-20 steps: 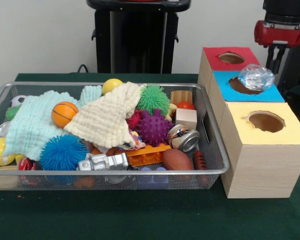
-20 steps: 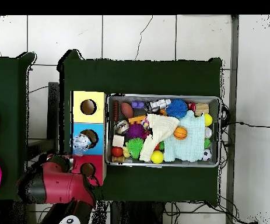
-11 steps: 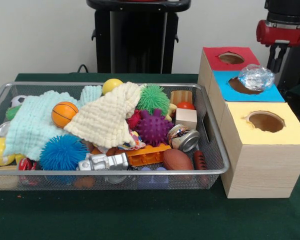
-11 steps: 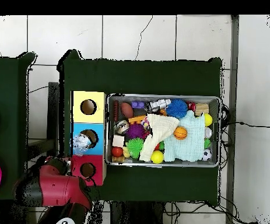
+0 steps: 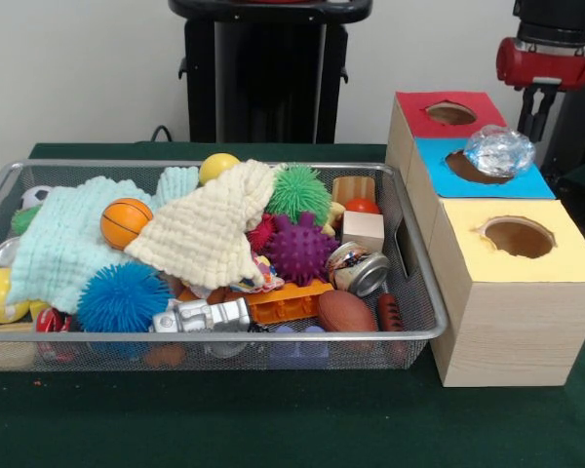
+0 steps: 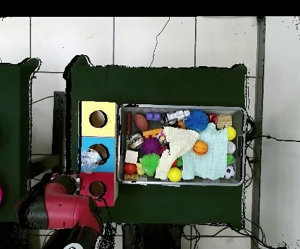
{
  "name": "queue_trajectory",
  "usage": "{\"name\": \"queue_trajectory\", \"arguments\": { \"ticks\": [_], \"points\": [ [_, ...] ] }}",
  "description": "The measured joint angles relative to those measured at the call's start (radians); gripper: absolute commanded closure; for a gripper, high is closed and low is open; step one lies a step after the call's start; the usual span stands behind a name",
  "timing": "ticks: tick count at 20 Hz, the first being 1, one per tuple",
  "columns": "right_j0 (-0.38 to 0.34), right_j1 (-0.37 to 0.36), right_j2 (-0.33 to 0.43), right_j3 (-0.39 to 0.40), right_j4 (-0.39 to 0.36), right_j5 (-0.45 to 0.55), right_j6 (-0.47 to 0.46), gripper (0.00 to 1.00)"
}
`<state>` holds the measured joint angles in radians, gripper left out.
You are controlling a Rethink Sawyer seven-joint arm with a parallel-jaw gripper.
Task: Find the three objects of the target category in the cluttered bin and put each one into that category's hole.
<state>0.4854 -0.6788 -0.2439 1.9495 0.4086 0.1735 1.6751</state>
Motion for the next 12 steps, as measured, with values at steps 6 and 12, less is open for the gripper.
{"name": "queue_trajectory", "arguments": {
  "ticks": [6, 12],
  "points": [
    [0.022, 0.000, -0.040, -0.028, 0.000, 0.043, 0.000, 1.00],
    [0.023, 0.000, -0.082, -0.065, 0.000, 0.057, 0.000, 1.00]
  ]
}}
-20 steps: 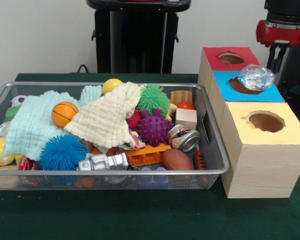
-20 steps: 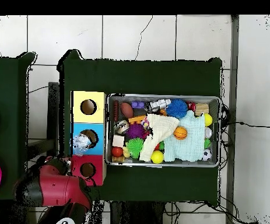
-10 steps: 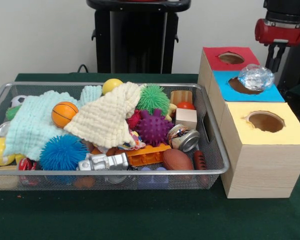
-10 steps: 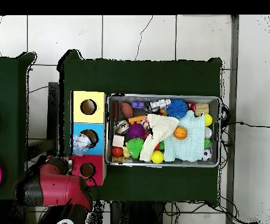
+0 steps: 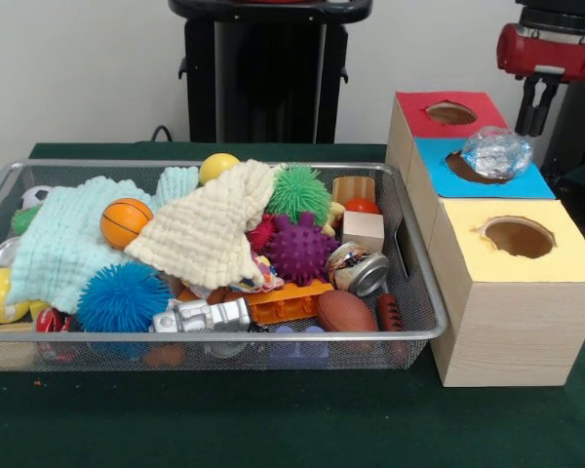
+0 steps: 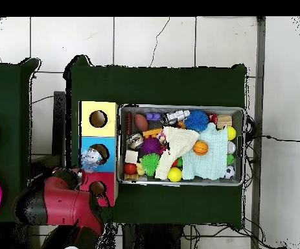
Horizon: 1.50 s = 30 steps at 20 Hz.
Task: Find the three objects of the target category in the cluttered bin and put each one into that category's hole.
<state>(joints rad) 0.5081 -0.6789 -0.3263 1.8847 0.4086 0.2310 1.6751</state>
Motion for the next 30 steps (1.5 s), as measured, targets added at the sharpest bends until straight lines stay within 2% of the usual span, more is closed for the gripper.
{"name": "queue_trajectory", "arguments": {
  "ticks": [30],
  "points": [
    [-0.056, 0.029, -0.012, -0.014, 0.000, -0.023, 0.000, 1.00]
  ]
}}
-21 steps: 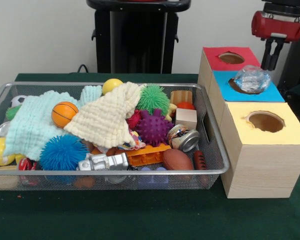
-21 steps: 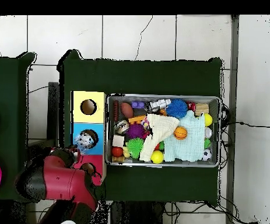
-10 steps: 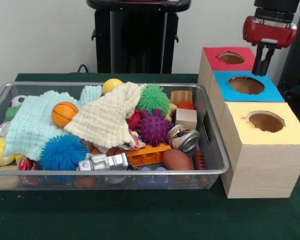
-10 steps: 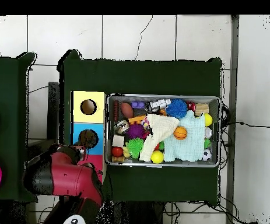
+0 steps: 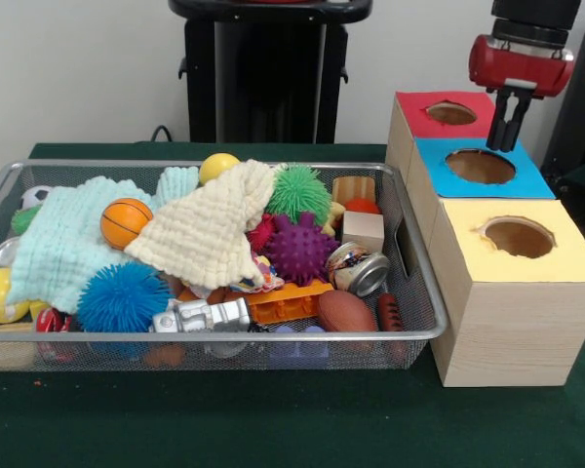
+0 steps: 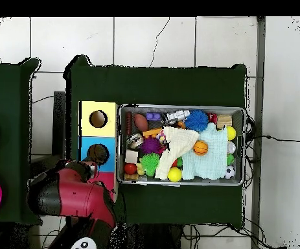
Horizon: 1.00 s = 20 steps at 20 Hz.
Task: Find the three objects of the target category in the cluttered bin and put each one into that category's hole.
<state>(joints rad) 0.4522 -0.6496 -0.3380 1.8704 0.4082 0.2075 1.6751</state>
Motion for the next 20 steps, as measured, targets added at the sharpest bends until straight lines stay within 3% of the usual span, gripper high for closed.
{"name": "queue_trajectory", "arguments": {
  "ticks": [11, 20],
  "points": [
    [0.044, -0.029, -0.086, -0.084, -0.058, 0.070, 0.000, 1.00],
    [-0.036, -0.080, -0.091, -0.122, -0.137, 0.082, 0.000, 1.00]
  ]
}}
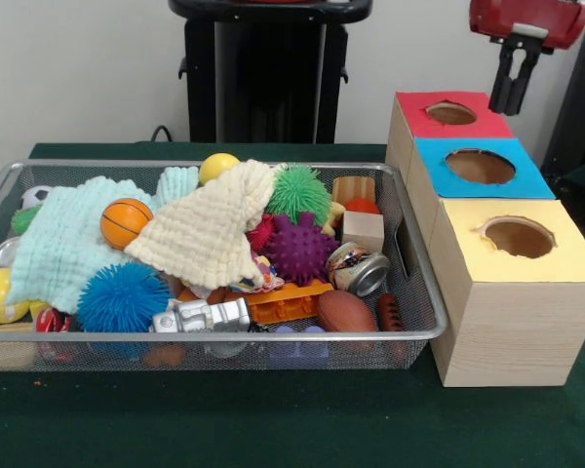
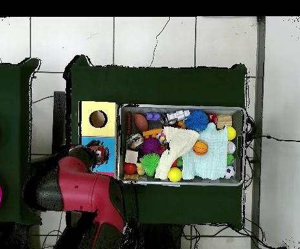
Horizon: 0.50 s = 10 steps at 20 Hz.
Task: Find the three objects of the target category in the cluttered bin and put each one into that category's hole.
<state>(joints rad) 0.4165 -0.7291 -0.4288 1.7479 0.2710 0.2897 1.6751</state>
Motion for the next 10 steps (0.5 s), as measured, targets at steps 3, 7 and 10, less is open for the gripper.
{"name": "queue_trajectory", "arguments": {
  "ticks": [3, 7, 10],
  "points": [
    [-0.055, -0.019, 0.000, 0.000, -0.042, 0.000, 0.000, 1.00],
    [-0.134, -0.042, 0.001, 0.000, -0.100, 0.000, 0.000, 1.00],
    [-0.206, -0.066, 0.008, 0.000, -0.152, 0.000, 0.000, 1.00]
  ]
}}
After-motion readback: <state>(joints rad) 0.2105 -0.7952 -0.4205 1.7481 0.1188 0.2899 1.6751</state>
